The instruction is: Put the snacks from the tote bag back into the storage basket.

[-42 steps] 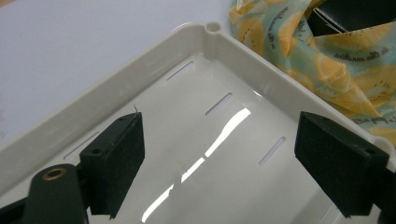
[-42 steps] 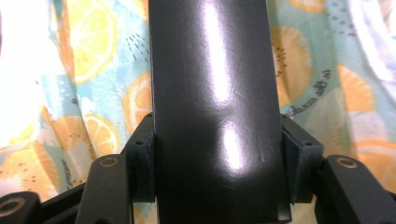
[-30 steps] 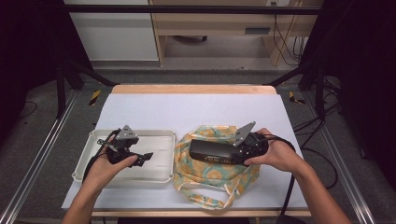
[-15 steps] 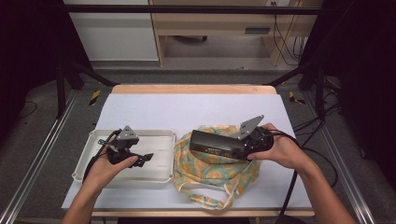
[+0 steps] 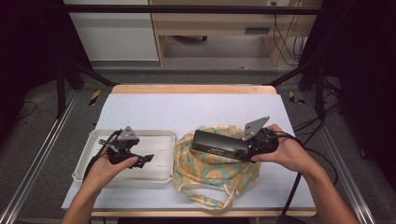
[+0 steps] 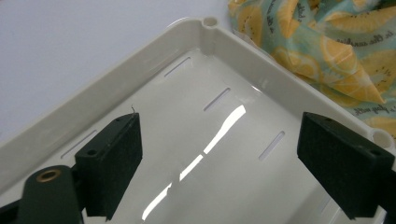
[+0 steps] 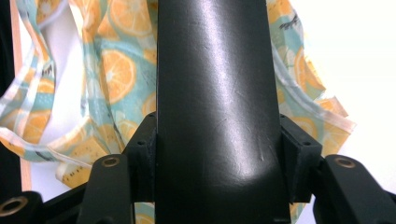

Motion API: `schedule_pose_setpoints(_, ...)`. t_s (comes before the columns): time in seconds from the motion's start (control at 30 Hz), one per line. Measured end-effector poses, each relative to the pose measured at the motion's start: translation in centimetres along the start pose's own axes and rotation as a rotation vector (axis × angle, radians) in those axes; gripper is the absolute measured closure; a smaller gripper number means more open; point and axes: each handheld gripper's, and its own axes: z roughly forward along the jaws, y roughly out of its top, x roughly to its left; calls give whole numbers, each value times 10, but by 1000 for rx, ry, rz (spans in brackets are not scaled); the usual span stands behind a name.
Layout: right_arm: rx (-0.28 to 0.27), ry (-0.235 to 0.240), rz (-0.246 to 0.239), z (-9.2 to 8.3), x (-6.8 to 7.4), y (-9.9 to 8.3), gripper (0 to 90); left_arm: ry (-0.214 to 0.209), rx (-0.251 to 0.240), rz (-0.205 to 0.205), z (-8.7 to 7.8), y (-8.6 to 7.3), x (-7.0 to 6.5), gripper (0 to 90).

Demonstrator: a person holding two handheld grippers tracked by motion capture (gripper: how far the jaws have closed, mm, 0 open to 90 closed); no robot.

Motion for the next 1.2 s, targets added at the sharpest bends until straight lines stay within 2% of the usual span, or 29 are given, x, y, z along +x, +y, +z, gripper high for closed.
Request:
schedule_pose_setpoints(0.2, -34, -16, 4, -5, 6, 13, 435, -22, 2, 22, 1, 4, 4, 98)
schedule_pose_setpoints(0.43, -13, -25, -7, -5, 8, 31, 435, -31, 1, 54, 2, 13, 12, 85)
schedule_pose_setpoints(0.5, -3, -23, -13, -2, 8, 41, 435, -57, 5, 82, -1, 17, 13, 83)
schedule_pose_setpoints(0.6, 9, -18, -21, 4, 6, 49, 435, -71, 27, 120, -5, 23, 14, 81)
schedule_pose_setpoints(0.63, 9, -17, -21, 5, 5, 51, 435, -71, 27, 120, -5, 23, 14, 80)
schedule_pose_setpoints(0.67, 11, -13, -21, 7, 4, 54, 435, -81, 50, 151, -8, 29, 17, 80)
schedule_pose_setpoints(0.77, 5, -4, -20, 13, 3, 60, 435, -91, 67, 173, -11, 33, 20, 74)
schedule_pose_setpoints(0.8, 7, 0, -26, 14, 3, 62, 435, -101, 85, 200, -14, 37, 23, 74)
schedule_pose_setpoints(0.9, 20, 4, -35, 18, 4, 67, 435, -113, 91, 215, -17, 41, 25, 74)
schedule_pose_setpoints(0.97, 29, 14, -46, 25, 6, 71, 435, -136, 98, 239, -20, 47, 26, 73)
schedule_pose_setpoints(1.03, 35, 12, -46, 30, 7, 74, 435, -151, 97, 241, -21, 53, 27, 74)
schedule_pose_setpoints(1.1, 41, 21, -43, 34, 7, 78, 435, -160, 107, 270, -23, 58, 26, 73)
schedule_pose_setpoints(1.17, 43, 29, -45, 36, 7, 80, 435, -170, 110, 281, -25, 61, 25, 72)
schedule_pose_setpoints(1.2, 42, 43, -49, 40, 8, 83, 435, -176, 118, 306, -27, 65, 24, 71)
